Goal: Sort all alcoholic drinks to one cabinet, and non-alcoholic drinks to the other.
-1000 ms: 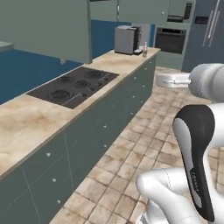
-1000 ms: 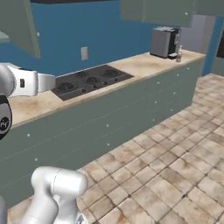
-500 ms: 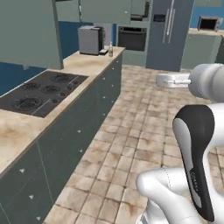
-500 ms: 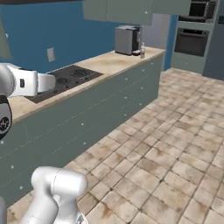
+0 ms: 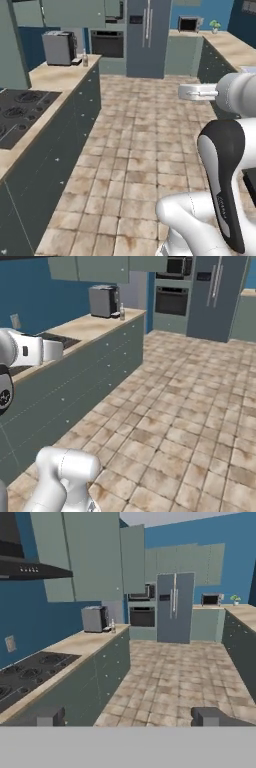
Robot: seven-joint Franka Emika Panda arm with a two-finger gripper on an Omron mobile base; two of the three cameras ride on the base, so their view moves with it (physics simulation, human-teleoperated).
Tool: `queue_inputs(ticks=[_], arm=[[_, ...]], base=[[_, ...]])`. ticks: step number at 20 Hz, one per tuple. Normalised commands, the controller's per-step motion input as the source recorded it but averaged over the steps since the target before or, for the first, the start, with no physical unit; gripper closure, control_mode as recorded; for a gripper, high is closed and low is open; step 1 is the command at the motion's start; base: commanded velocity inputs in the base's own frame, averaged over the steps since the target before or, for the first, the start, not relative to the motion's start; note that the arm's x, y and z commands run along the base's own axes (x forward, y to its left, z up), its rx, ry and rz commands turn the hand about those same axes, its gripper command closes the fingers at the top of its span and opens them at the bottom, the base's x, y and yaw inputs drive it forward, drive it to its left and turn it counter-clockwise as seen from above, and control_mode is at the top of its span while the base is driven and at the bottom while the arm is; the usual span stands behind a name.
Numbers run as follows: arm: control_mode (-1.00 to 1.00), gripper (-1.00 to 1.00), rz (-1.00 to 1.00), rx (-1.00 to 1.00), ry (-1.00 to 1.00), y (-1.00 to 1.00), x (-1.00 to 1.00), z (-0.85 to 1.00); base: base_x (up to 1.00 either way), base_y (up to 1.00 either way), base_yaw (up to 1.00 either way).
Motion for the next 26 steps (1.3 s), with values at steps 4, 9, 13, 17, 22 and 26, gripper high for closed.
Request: queue_inputs(ticks=[4, 9, 13, 17, 22, 26], arm=[[1.00, -1.00, 0.00, 0.00, 0.00, 0.00, 0.00, 0.00], [1.00, -1.00, 0.00, 0.00, 0.00, 0.00, 0.00, 0.00], [1.00, -1.00, 0.00, 0.00, 0.00, 0.00, 0.00, 0.00], [1.00, -1.00, 0.00, 0.00, 0.00, 0.00, 0.00, 0.00], [1.00, -1.00, 0.00, 0.00, 0.00, 0.00, 0.00, 0.00], [1.00, -1.00, 0.00, 0.00, 0.00, 0.00, 0.00, 0.00]], base=[[-0.10, -0.37, -0.35], [-0.03, -0.32, -0.26], [0.00, -0.22, -0.12], [0.00, -0.11, -0.07], [0.24, -0.21, -0.05], [0.68, -0.35, -0.08]])
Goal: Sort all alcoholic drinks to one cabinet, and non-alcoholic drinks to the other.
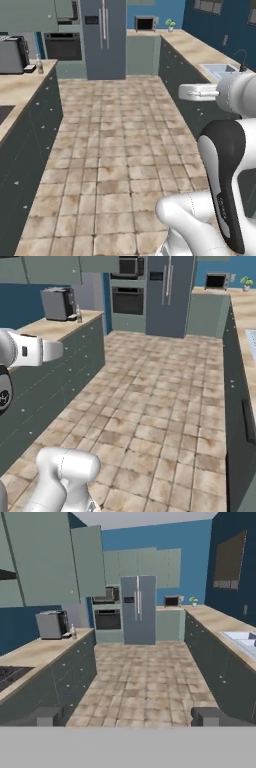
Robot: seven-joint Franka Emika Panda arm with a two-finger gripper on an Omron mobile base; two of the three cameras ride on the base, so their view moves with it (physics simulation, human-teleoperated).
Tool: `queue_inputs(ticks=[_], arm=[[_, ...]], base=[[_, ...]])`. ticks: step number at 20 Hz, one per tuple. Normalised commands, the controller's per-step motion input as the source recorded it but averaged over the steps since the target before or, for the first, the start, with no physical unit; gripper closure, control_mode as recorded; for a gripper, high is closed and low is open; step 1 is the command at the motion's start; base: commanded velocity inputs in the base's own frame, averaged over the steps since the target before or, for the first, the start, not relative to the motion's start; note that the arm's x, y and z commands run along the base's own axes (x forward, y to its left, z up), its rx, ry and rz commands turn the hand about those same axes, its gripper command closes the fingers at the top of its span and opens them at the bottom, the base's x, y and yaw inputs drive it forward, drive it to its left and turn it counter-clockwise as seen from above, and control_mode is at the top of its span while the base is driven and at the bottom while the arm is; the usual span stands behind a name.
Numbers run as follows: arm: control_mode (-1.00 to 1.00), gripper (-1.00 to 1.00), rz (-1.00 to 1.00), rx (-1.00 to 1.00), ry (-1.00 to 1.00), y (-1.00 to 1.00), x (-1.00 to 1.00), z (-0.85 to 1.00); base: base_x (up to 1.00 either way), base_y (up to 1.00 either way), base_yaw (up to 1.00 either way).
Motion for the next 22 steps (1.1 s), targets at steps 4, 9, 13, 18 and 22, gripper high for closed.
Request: queue_inputs(ticks=[4, 9, 13, 18, 22], arm=[[1.00, -1.00, 0.00, 0.00, 0.00, 0.00, 0.00, 0.00], [1.00, -1.00, 0.00, 0.00, 0.00, 0.00, 0.00, 0.00], [1.00, -1.00, 0.00, 0.00, 0.00, 0.00, 0.00, 0.00], [1.00, -1.00, 0.00, 0.00, 0.00, 0.00, 0.00, 0.00], [1.00, -1.00, 0.00, 0.00, 0.00, 0.00, 0.00, 0.00]], base=[[0.80, -0.26, -0.09], [0.79, -0.26, -0.10], [0.80, -0.27, -0.11], [0.82, -0.24, -0.10], [0.85, -0.19, -0.09]])
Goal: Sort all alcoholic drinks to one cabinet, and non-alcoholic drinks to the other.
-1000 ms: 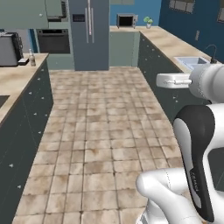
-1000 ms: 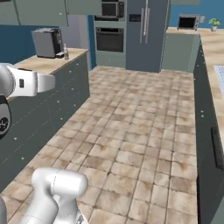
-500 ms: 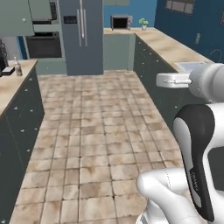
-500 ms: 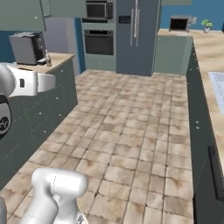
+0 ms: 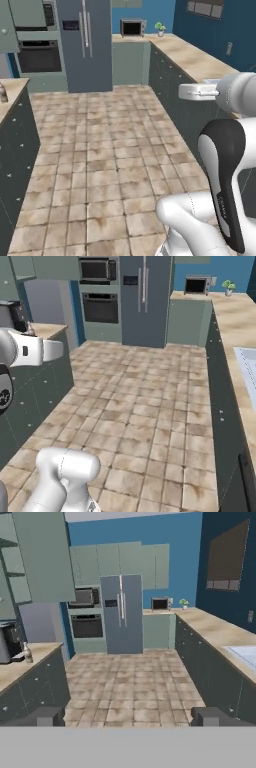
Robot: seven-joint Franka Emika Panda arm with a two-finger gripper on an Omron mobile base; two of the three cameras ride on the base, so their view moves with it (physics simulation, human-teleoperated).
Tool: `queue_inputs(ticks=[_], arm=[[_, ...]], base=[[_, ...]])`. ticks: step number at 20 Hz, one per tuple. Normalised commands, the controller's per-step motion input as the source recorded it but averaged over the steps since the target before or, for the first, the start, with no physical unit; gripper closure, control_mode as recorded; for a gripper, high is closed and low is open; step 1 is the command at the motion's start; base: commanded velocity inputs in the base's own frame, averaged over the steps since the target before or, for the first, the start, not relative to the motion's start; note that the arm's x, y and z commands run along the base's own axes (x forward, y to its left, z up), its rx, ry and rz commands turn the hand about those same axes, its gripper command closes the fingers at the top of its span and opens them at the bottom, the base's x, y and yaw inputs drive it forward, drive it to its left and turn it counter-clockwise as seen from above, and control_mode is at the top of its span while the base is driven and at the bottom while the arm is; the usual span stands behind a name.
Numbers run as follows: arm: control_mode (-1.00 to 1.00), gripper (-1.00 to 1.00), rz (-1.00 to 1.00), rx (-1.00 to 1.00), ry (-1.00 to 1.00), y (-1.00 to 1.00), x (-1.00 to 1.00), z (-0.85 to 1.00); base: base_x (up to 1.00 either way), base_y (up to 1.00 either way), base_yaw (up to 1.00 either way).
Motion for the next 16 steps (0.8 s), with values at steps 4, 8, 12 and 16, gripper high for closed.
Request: queue_inputs(ticks=[4, 8, 12, 16], arm=[[1.00, -1.00, 0.00, 0.00, 0.00, 0.00, 0.00, 0.00], [1.00, -1.00, 0.00, 0.00, 0.00, 0.00, 0.00, 0.00], [1.00, -1.00, 0.00, 0.00, 0.00, 0.00, 0.00, 0.00], [1.00, -1.00, 0.00, 0.00, 0.00, 0.00, 0.00, 0.00]], base=[[0.80, -0.15, -0.06], [0.81, -0.17, -0.04], [0.81, -0.15, -0.03], [0.82, -0.13, 0.00]])
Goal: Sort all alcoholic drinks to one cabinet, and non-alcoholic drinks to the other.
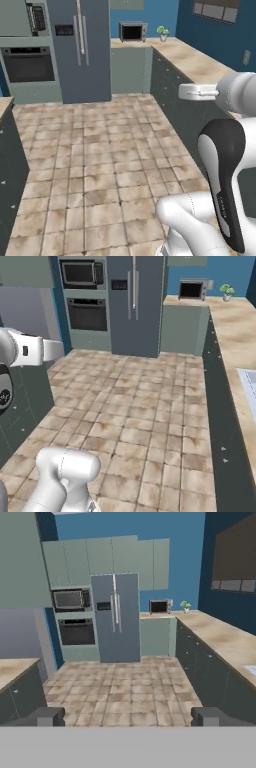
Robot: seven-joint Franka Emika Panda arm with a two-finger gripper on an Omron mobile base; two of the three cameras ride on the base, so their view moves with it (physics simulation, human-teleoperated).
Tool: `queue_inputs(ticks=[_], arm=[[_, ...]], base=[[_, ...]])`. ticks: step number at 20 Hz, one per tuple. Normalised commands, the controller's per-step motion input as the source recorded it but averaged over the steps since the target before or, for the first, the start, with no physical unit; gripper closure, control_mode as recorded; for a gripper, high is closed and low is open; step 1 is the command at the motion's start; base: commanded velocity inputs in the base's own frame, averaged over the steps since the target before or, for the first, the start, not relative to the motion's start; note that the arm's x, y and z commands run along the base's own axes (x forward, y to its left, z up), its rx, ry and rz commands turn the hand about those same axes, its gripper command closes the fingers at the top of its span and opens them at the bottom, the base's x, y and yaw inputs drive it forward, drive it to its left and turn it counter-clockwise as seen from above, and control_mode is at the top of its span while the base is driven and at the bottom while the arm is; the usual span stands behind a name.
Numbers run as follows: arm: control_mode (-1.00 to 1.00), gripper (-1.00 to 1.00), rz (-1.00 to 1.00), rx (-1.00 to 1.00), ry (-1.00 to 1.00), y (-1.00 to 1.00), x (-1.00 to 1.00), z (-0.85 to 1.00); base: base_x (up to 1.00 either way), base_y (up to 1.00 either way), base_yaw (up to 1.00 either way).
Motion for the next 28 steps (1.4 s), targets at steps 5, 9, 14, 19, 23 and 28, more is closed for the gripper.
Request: queue_inputs(ticks=[5, 9, 14, 19, 23, 28], arm=[[1.00, -1.00, 0.00, 0.00, 0.00, 0.00, 0.00, 0.00], [1.00, -1.00, 0.00, 0.00, 0.00, 0.00, 0.00, 0.00], [1.00, -1.00, 0.00, 0.00, 0.00, 0.00, 0.00, 0.00], [1.00, -1.00, 0.00, 0.00, 0.00, 0.00, 0.00, 0.00], [1.00, -1.00, 0.00, 0.00, 0.00, 0.00, 0.00, 0.00], [1.00, -1.00, 0.00, 0.00, 0.00, 0.00, 0.00, 0.00]], base=[[0.73, -0.04, 0.09], [0.54, 0.00, 0.31], [0.35, 0.00, 0.41], [0.29, 0.00, 0.43], [0.28, 0.00, 0.38], [0.28, 0.00, 0.35]])
